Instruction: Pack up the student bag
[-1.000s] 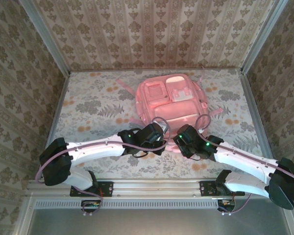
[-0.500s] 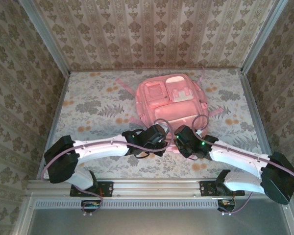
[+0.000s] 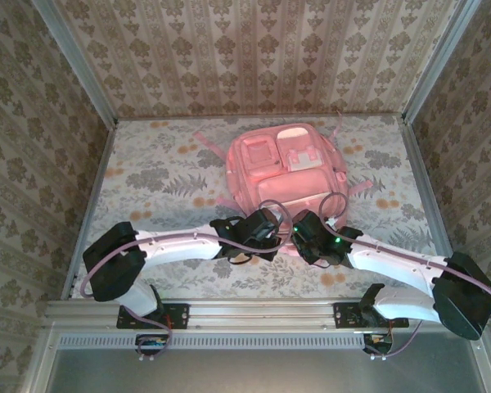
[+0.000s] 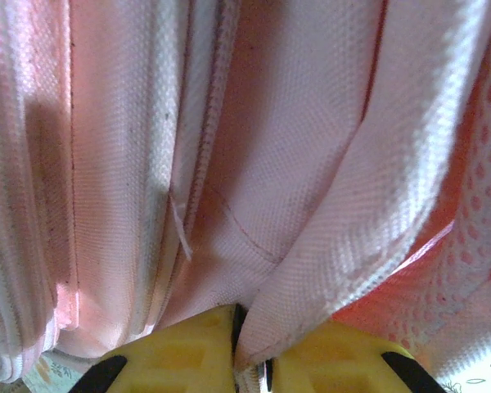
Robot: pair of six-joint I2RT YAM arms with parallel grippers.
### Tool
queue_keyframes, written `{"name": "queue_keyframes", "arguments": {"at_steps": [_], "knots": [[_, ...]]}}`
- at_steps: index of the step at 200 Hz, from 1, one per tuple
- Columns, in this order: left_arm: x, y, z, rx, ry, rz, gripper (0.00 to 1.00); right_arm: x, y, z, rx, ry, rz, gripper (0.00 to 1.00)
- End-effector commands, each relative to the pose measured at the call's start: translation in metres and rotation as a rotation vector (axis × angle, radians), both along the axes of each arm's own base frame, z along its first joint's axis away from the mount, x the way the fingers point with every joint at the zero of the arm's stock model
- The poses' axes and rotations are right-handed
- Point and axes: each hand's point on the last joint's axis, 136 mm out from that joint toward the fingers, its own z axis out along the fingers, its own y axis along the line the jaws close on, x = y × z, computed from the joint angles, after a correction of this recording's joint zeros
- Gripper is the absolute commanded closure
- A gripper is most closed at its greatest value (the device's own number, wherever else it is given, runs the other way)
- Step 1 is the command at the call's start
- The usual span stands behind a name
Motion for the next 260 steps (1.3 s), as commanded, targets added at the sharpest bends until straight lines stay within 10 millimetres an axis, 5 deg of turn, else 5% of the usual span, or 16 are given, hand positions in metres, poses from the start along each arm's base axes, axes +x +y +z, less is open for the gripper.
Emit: {"name": "queue_keyframes", "arguments": {"at_steps": [1,71,117,166,217,260], "knots": [[-0.001,0.001,-0.014,0.005,0.026,-0.015,1.00,-0.001,-0.002,-0.005,-0.014,0.001,-0.006,0.81],[-0.001,-0.003,-0.028,-0.017,0.059,-0.031,0.79,0.000,-0.002,-0.002,-0.016,-0.006,-0.003,0.81],[0.003,-0.004,-0.041,-0.004,0.067,-0.029,0.74,0.001,-0.001,-0.001,-0.007,-0.012,-0.005,0.81],[0.010,-0.004,-0.037,-0.031,0.061,-0.013,1.00,0.002,-0.001,-0.005,-0.012,-0.019,0.003,0.86],[0.007,0.009,-0.018,-0.062,0.034,-0.021,1.00,0.001,-0.015,-0.004,-0.106,-0.021,0.010,1.00],[0.008,0.030,-0.020,-0.037,0.025,0.012,1.00,0.001,-0.028,-0.002,-0.169,-0.034,-0.007,1.00]]}}
